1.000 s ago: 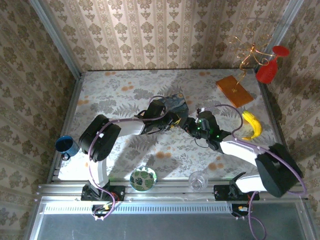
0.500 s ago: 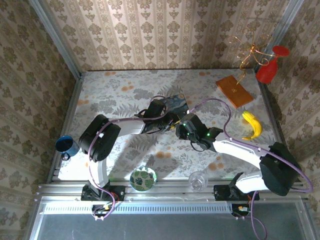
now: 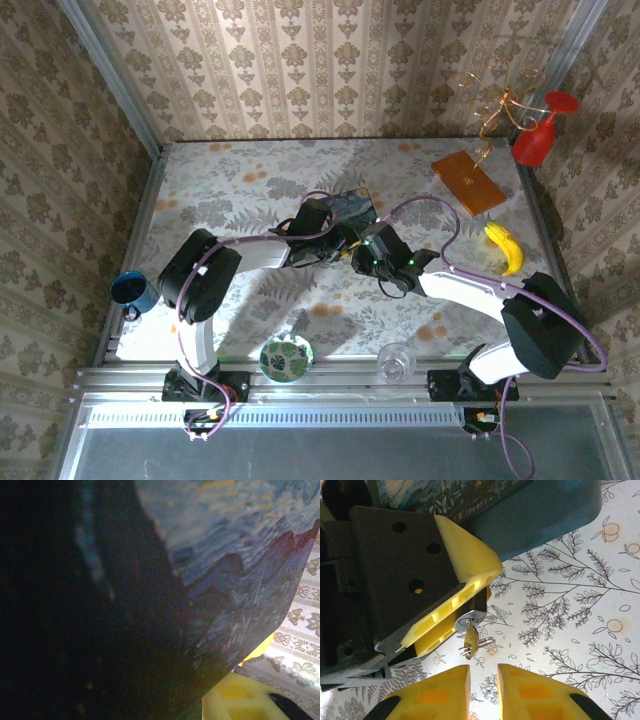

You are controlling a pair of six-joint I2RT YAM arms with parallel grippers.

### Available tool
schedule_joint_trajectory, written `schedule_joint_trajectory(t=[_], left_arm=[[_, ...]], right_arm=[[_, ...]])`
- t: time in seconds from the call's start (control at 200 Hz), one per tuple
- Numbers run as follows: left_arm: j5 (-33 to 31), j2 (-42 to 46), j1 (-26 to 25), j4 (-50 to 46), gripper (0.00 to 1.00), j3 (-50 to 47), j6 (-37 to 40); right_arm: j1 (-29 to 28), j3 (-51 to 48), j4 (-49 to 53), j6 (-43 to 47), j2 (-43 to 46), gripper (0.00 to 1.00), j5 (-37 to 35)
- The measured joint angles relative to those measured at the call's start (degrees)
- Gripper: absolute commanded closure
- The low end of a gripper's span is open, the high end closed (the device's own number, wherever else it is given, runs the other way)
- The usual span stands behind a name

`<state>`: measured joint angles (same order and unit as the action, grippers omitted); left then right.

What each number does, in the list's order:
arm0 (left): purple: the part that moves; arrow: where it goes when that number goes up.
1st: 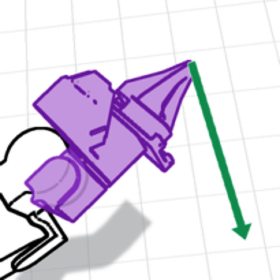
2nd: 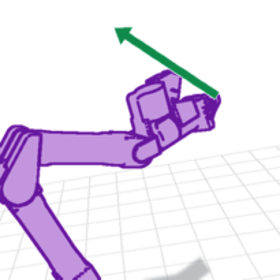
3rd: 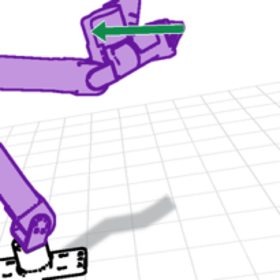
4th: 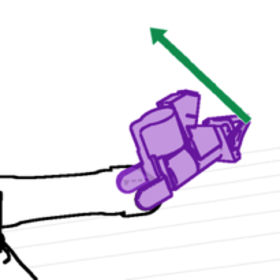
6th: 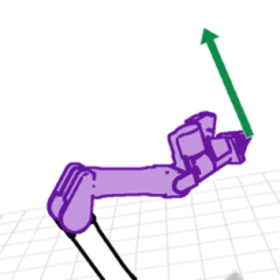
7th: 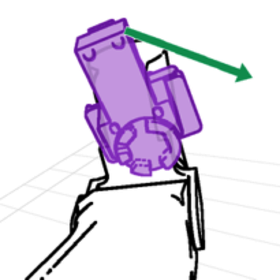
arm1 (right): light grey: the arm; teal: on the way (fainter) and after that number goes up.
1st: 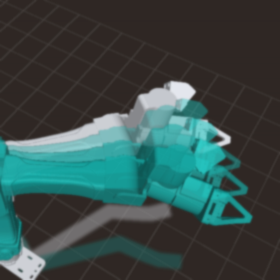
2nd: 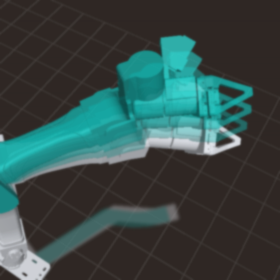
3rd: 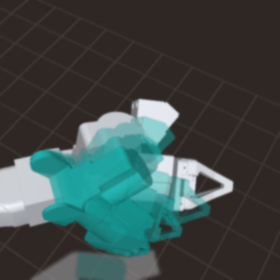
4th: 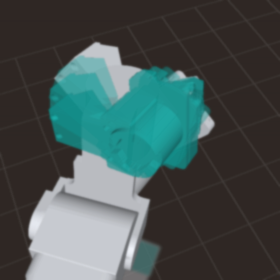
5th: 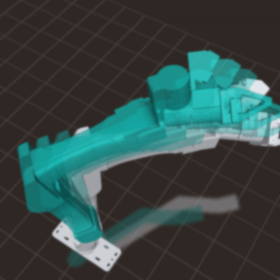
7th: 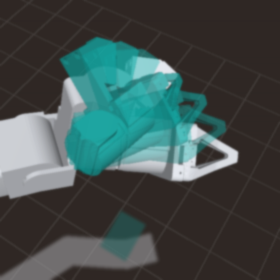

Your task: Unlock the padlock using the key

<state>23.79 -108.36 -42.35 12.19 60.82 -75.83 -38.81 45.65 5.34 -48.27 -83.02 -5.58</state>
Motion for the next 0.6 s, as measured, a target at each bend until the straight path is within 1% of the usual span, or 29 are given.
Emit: schedule_joint_trajectory(t=[0.105,0.6], left_arm=[[0.0,0.0,0.0,0.0,1.0,0.0,0.0],[0.0,0.0,0.0,0.0,1.0,0.0,0.0]], right_arm=[[0.0,0.0,-0.7,0.1,-0.1,0.76,0.2],[0.2,0.4,-0.5,1.9,-0.1,0.76,-0.1]])
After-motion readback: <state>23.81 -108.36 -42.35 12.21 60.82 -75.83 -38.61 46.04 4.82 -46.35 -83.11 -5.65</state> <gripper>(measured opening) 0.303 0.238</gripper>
